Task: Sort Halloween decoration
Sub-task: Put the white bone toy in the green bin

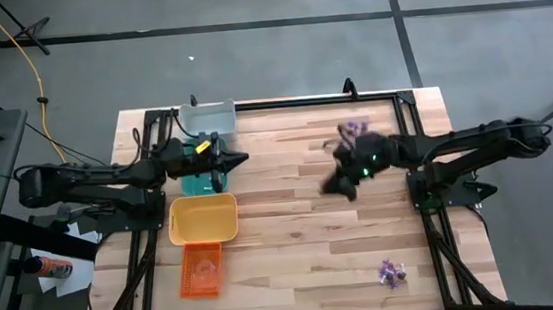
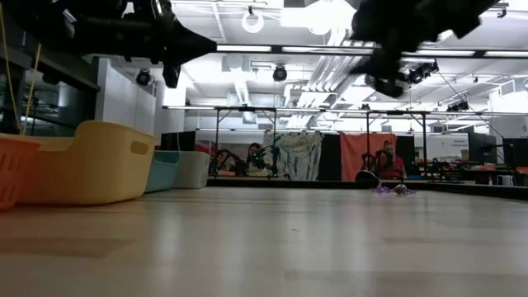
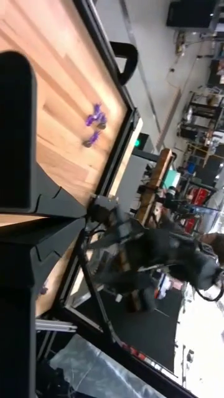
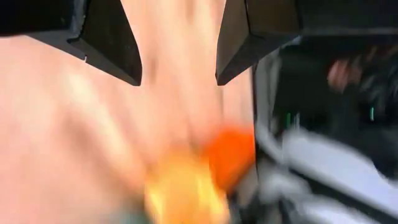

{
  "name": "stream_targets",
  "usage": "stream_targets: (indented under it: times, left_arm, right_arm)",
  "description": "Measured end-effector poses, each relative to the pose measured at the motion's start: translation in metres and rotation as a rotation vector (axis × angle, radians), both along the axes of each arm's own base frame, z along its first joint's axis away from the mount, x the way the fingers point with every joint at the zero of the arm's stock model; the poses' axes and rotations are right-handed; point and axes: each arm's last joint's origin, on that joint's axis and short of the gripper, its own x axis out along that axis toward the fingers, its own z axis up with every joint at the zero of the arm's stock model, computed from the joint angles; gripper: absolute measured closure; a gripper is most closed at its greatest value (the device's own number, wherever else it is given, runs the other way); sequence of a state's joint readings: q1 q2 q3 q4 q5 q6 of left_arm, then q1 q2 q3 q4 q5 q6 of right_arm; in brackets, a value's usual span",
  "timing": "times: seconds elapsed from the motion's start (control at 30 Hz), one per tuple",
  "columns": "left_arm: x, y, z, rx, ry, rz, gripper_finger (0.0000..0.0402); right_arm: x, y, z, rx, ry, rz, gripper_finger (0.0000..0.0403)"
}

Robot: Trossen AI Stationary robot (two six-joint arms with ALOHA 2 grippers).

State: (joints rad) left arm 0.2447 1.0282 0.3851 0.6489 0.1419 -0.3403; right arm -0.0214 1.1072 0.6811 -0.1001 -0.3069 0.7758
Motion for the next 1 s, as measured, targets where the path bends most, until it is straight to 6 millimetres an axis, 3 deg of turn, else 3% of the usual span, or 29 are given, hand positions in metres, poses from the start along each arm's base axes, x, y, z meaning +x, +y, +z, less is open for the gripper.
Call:
stream_targets:
  times: [0.2, 0.3, 0.43, 0.6, 0.73, 1.0]
  left_arm:
    - [0.001, 0.000, -0.002, -0.028, 0.011, -0.003, 0.0401]
    - [0.001, 0.000, -0.002, -0.028, 0.013, -0.003, 0.0401]
    - [0.001, 0.000, -0.002, -0.028, 0.013, -0.003, 0.0401]
    - [0.001, 0.000, -0.002, -0.028, 0.013, -0.003, 0.0401]
    - [0.001, 0.000, -0.002, -0.028, 0.013, -0.003, 0.0401]
    - [0.001, 0.000, -0.002, -0.028, 0.014, 0.004, 0.0401]
  right_arm:
    - [-0.027, 0.067, -0.020, 0.272, 0.429, 0.104, 0.0202]
    - [-0.046, 0.098, -0.024, 0.351, 0.594, 0.018, 0.0202]
    - [-0.071, 0.126, -0.030, 0.476, 0.796, -0.206, 0.0202]
    - [-0.096, 0.146, -0.040, 0.512, 1.000, -0.355, 0.0202]
    - [-0.096, 0.152, -0.053, 0.485, 1.169, -0.344, 0.0202]
    - [-0.091, 0.159, -0.076, 0.390, 1.270, -0.362, 0.0202]
